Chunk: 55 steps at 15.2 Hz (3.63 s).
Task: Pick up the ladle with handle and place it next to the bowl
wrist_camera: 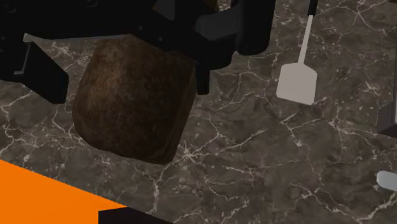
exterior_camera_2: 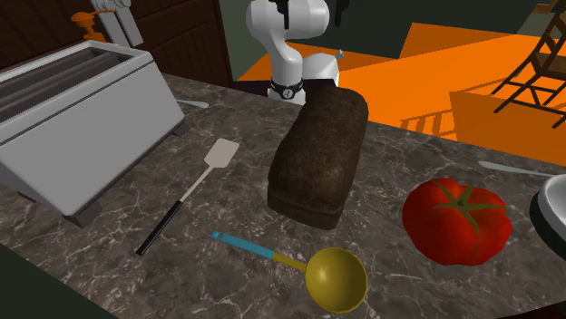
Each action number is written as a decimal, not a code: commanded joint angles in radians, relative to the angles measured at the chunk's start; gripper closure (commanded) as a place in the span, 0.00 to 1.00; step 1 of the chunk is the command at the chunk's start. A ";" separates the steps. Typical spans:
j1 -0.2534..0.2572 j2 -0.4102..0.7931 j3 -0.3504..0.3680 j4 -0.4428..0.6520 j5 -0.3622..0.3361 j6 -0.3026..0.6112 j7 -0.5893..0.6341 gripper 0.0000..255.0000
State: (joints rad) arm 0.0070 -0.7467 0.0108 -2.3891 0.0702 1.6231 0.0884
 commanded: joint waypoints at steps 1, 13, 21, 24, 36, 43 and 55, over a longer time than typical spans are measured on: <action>0.000 0.000 0.000 0.000 0.000 0.000 0.000 0.00; 0.061 0.327 -0.166 0.016 -0.127 0.381 -0.511 0.00; 0.111 0.615 -0.235 0.155 -0.105 0.587 -0.843 0.00; 0.127 0.725 -0.247 0.228 -0.075 0.644 -0.969 0.00; 0.115 1.072 -0.196 0.498 0.026 0.778 -1.319 0.00; 0.110 1.117 -0.190 0.499 0.038 0.821 -1.327 0.00; 0.110 1.118 -0.190 0.499 0.038 0.822 -1.326 1.00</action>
State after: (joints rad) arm 0.1172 0.3704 -0.1788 -1.8891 0.1086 2.4450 -1.2379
